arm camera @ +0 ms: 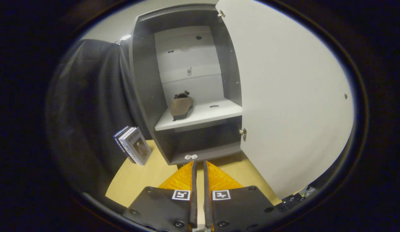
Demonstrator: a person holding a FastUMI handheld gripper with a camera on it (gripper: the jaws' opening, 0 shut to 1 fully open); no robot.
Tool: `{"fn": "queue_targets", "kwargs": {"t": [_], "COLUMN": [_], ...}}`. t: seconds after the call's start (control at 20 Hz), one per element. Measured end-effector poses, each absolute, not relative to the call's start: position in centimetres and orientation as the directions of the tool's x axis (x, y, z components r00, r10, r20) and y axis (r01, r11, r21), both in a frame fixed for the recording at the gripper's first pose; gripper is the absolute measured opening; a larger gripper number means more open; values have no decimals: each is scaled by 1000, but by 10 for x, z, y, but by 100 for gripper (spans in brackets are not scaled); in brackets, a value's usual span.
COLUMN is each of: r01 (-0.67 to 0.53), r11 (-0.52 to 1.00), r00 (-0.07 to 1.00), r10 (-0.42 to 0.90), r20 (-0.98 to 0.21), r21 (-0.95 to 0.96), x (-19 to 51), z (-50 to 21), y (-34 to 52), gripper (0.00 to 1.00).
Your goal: Open the shoe cabinet door, grab the shoes and put them into the shoe cabinet, then close the shoe cabinet door.
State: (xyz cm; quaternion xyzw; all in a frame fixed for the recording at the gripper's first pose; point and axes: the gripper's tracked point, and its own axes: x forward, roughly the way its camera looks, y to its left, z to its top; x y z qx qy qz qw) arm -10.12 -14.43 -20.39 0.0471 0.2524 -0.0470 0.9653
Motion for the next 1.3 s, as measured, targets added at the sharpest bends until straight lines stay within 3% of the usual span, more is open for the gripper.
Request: {"fn": "queue_targets", "kwargs": {"t": [0.5,0.6,1.3], "r01": [197,211,229], "r11": [980,977,972], "r00": [698,666,424], "r10": [-115,-123,-151], "r20": [-707,-735,-893], "r21": [36,28,-56], "x": [-111,-113,-139], "z": [-328,-349,-471], "y": [-143,-144,-152], "gripper": [11,17,17]}}
